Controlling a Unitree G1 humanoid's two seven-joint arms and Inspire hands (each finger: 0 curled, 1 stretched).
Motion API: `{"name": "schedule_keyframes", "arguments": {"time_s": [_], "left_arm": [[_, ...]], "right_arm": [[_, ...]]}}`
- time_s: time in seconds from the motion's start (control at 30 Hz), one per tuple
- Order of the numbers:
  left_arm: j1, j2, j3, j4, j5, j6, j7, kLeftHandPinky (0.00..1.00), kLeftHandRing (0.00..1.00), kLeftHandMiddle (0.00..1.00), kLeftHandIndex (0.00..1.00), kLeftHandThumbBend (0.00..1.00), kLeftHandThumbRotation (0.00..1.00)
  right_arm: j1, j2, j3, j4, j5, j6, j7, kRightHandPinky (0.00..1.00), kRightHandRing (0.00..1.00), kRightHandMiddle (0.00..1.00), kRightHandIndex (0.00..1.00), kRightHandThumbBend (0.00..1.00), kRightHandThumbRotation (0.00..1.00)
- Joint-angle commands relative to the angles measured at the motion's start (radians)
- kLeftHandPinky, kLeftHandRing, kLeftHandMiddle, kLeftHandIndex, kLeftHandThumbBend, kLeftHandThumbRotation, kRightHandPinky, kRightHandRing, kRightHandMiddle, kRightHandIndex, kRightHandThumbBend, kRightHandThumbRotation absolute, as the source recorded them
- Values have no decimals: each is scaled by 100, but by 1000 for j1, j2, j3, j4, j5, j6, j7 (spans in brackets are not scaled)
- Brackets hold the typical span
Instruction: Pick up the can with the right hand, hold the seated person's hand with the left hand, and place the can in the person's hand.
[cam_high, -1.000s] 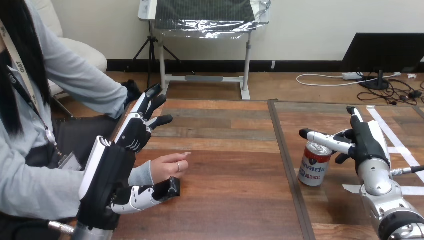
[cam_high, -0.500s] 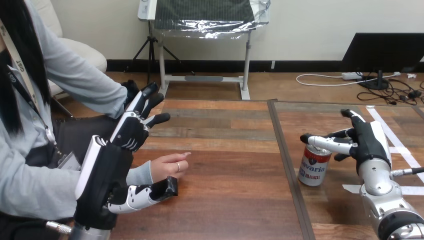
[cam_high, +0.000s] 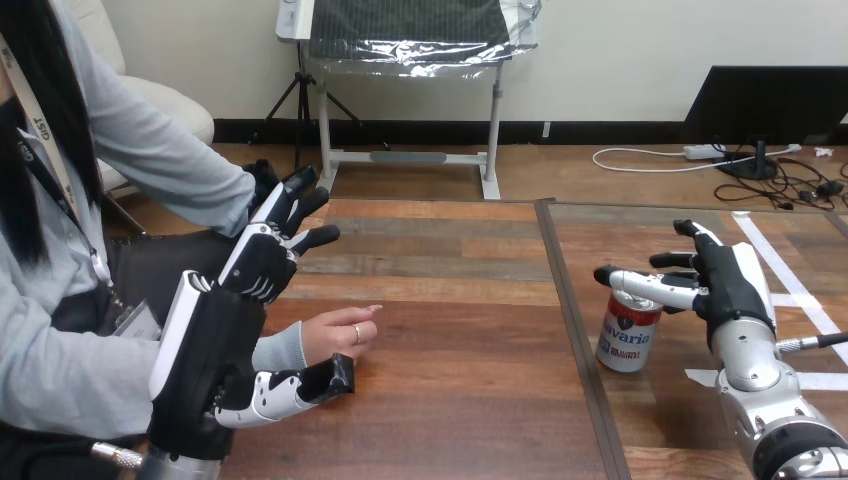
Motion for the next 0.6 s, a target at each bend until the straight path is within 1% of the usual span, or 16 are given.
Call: {"name": "schedule_keyframes", "arguments": {"time_s": [0.0, 0.13, 0.33, 0.4, 0.43, 0.53, 0.57], "left_arm": [[-31, 1, 6, -40, 13, -9, 6, 83, 94, 98, 94, 100, 61], [-33, -5, 10, -39, 26, -9, 14, 82, 94, 97, 93, 100, 61], [-36, -6, 12, -31, 36, -10, 18, 81, 94, 98, 94, 100, 63], [-36, -8, 13, -30, 38, -8, 21, 81, 93, 97, 93, 100, 63], [-37, -9, 13, -28, 41, -9, 23, 81, 93, 97, 93, 100, 63], [-40, -11, 14, -25, 47, -10, 26, 80, 93, 97, 93, 100, 64], [-41, -11, 15, -24, 48, -10, 28, 80, 93, 97, 93, 100, 64]], "right_arm": [[-65, 8, 5, -12, -1, -26, 2, 58, 74, 84, 97, 100, 47], [-63, 6, 12, -12, -7, -31, -2, 56, 72, 83, 98, 100, 52], [-61, 5, 17, -14, -12, -40, -5, 61, 76, 85, 99, 100, 58], [-60, 5, 21, -14, -17, -41, -10, 57, 72, 80, 99, 100, 59], [-59, 4, 17, -14, -13, -45, -1, 55, 70, 78, 99, 100, 60], [-58, 4, 10, -15, -6, -53, 15, 57, 72, 77, 99, 100, 61], [-58, 4, 10, -15, -6, -55, 17, 58, 74, 78, 100, 100, 61]]}}
